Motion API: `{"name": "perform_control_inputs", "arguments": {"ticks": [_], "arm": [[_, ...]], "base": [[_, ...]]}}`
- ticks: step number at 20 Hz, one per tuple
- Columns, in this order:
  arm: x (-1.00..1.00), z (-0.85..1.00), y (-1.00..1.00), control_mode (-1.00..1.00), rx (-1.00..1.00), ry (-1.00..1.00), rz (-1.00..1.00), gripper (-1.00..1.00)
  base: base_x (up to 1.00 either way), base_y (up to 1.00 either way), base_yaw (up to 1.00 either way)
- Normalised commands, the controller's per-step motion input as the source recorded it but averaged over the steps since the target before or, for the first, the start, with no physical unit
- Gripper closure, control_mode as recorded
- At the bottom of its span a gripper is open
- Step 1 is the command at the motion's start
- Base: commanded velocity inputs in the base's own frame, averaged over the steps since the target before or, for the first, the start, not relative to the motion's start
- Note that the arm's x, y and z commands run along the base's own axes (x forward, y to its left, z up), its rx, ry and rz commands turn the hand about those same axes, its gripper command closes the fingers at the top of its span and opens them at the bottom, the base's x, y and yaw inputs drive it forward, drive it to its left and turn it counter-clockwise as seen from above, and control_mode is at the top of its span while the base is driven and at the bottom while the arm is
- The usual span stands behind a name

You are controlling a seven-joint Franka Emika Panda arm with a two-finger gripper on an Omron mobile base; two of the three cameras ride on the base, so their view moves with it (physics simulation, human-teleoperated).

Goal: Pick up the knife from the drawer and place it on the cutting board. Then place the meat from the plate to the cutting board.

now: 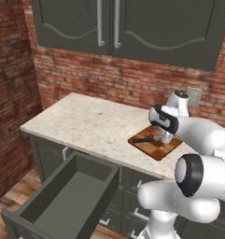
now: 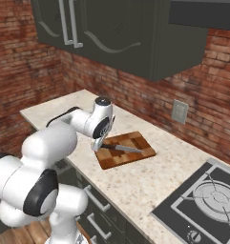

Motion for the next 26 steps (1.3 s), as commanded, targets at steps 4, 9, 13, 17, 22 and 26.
{"name": "perform_control_inputs", "arguments": {"ticks": [4, 9, 13, 17, 22, 26], "arm": [[-0.56, 0.31, 0.00, -1.00, 0.13, 0.02, -0.80, -1.00], [-0.40, 0.52, -0.01, -1.00, 0.13, 0.01, -0.72, -1.00], [-0.51, 0.58, -0.16, -1.00, 0.23, 0.11, -0.57, -1.00], [-0.62, 0.45, -0.10, -1.00, 0.30, 0.10, -0.37, -1.00], [-0.59, 0.48, 0.00, -1.00, 0.21, 0.03, -0.26, -1.00], [-0.70, 0.37, 0.12, -1.00, 0.00, -0.09, -0.27, -1.00]], "base": [[0.00, 0.00, 0.00], [0.00, 0.00, 0.00], [0.00, 0.00, 0.00], [0.00, 0.00, 0.00], [0.00, 0.00, 0.00], [0.00, 0.00, 0.00]]}}
